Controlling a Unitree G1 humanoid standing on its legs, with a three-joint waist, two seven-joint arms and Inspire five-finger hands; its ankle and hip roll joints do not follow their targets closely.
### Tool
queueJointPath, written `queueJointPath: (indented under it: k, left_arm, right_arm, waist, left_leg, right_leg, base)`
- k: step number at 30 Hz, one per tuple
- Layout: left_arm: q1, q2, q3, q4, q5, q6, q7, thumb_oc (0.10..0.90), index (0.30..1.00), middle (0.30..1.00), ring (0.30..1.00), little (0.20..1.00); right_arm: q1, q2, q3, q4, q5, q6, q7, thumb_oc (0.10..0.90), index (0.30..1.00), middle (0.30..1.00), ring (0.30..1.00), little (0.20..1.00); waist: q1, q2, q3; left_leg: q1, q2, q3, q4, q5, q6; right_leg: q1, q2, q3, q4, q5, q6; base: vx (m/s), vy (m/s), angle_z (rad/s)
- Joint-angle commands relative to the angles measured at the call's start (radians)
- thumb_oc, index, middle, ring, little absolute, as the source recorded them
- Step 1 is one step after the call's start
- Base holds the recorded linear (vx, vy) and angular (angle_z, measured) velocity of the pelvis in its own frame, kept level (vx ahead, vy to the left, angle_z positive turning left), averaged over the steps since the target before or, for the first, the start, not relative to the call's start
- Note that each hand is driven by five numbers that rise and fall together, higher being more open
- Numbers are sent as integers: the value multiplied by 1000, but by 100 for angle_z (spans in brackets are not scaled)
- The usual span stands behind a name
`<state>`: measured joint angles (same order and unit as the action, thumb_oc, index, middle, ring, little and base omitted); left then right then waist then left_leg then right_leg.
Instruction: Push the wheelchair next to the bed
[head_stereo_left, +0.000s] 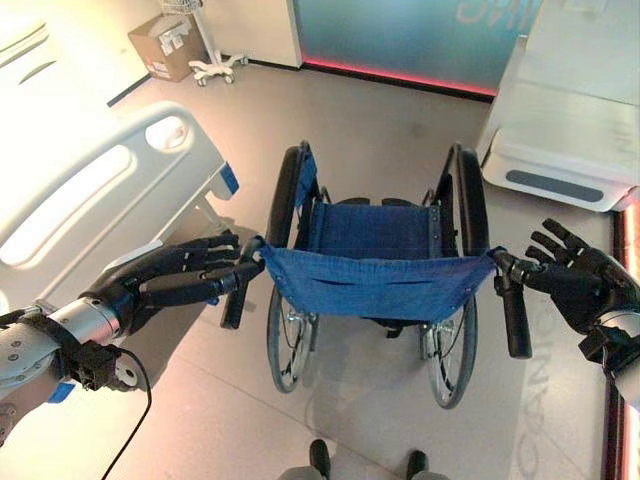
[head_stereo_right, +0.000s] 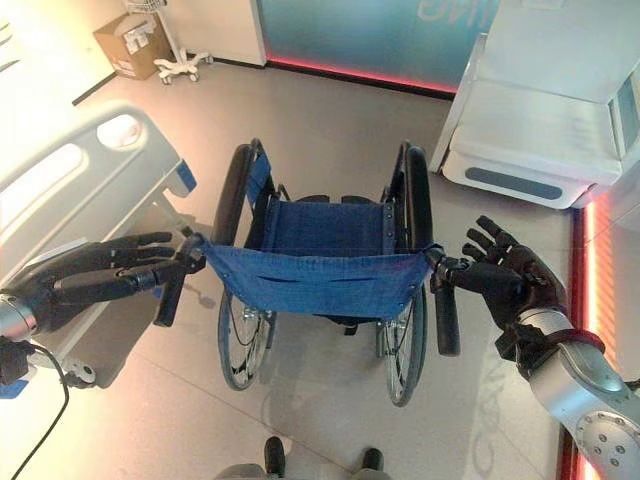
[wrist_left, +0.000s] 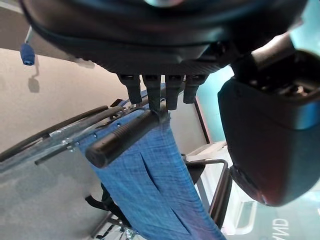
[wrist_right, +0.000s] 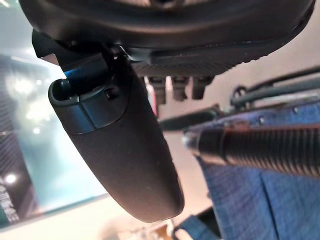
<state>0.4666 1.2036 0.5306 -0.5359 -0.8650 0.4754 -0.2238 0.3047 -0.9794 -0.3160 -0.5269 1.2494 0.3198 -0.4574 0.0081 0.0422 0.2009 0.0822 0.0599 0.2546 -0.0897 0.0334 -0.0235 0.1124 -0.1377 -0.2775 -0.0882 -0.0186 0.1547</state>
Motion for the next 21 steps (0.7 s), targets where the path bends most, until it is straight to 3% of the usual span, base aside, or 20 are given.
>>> queueJointPath:
  k: [1,9,13,17,21]
  left_arm:
    - [4,87,99,54,-1,-18,-31,800,900,900,900,900]
    - [37,150,117,25,-47,87,-90,800,900,900,900,900]
    - [62,166,143,31,-75,85,-61,800,900,900,900,900]
    - [84,181,163,34,-88,99,-67,800,900,900,900,900]
    - [124,185,181,34,-80,69,-84,800,900,900,900,900]
  right_arm:
    - [-80,-95,-93,-41,-150,-130,-72,800,900,900,900,900]
    - [-47,-174,-153,-32,-230,-58,-144,800,900,900,900,900]
    - [-24,-189,-170,-22,-166,-42,-145,800,900,900,900,900]
    - [-10,-181,-155,-25,-21,-30,-98,800,900,900,900,900]
    - [8,-162,-98,-49,109,-30,24,800,900,900,900,900]
  waist:
    - [-30,-13,-24]
    - [-41,-9,-18]
    - [-44,-8,-15]
    - [-47,-8,-15]
    - [-48,-8,-12]
  left_leg:
    - [14,22,41,2,-17,-46]
    - [19,24,48,2,-16,-45]
    - [22,24,51,2,-16,-43]
    - [22,25,53,2,-16,-43]
    - [22,24,55,2,-15,-39]
  right_leg:
    - [-31,22,13,1,51,4]
    - [-31,26,25,1,53,5]
    - [-29,26,31,1,53,5]
    - [-29,25,30,1,54,6]
    - [-29,24,29,1,54,4]
  base:
    - [35,-1,-1]
    - [8,2,0]
    - [16,10,-8]
    - [9,11,-4]
    - [4,17,-1]
